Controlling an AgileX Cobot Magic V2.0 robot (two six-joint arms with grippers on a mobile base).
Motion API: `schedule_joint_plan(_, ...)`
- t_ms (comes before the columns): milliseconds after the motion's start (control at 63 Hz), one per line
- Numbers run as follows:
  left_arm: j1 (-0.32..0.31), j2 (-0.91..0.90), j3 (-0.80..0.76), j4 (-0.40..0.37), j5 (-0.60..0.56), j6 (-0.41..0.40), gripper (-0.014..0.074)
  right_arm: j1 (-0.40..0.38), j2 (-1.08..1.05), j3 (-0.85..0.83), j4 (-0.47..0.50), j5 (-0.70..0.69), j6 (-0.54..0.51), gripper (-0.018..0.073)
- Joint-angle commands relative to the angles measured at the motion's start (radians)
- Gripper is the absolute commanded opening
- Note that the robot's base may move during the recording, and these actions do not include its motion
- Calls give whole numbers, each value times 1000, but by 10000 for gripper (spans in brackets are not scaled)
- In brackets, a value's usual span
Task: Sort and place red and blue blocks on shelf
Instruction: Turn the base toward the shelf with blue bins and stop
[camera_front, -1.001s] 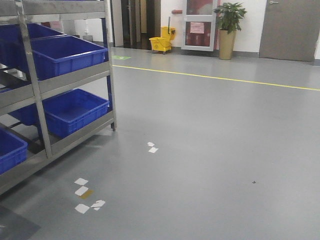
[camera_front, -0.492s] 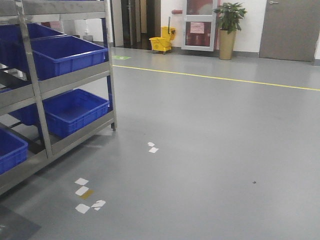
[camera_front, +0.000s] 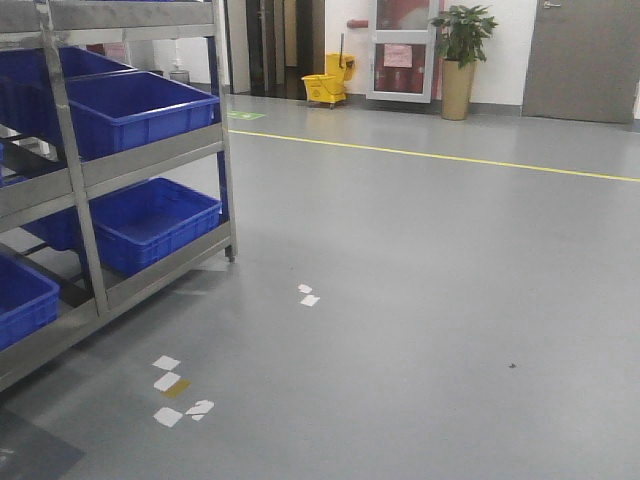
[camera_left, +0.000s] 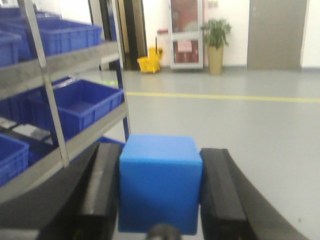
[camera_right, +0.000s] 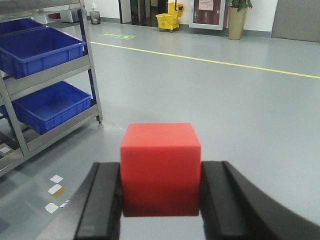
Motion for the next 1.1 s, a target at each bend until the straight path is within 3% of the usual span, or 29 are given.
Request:
schedule_joint_plan(0, -2, -53, -29, -34, -68, 0, 321, -6, 4, -28, 1, -89, -6, 375)
schedule_joint_plan(445, -2, -174, -4, -126, 49, 0, 321, -6, 4, -28, 1, -89, -6, 375)
schedule_joint_plan(747, -2, -215, 34, -150, 119, -2, 321, -6, 4, -28, 1, -89, -6, 375)
schedule_joint_plan(1080, -2, -220, 34, -150, 64, -2, 321, -6, 4, -28, 1, -89, -6, 375)
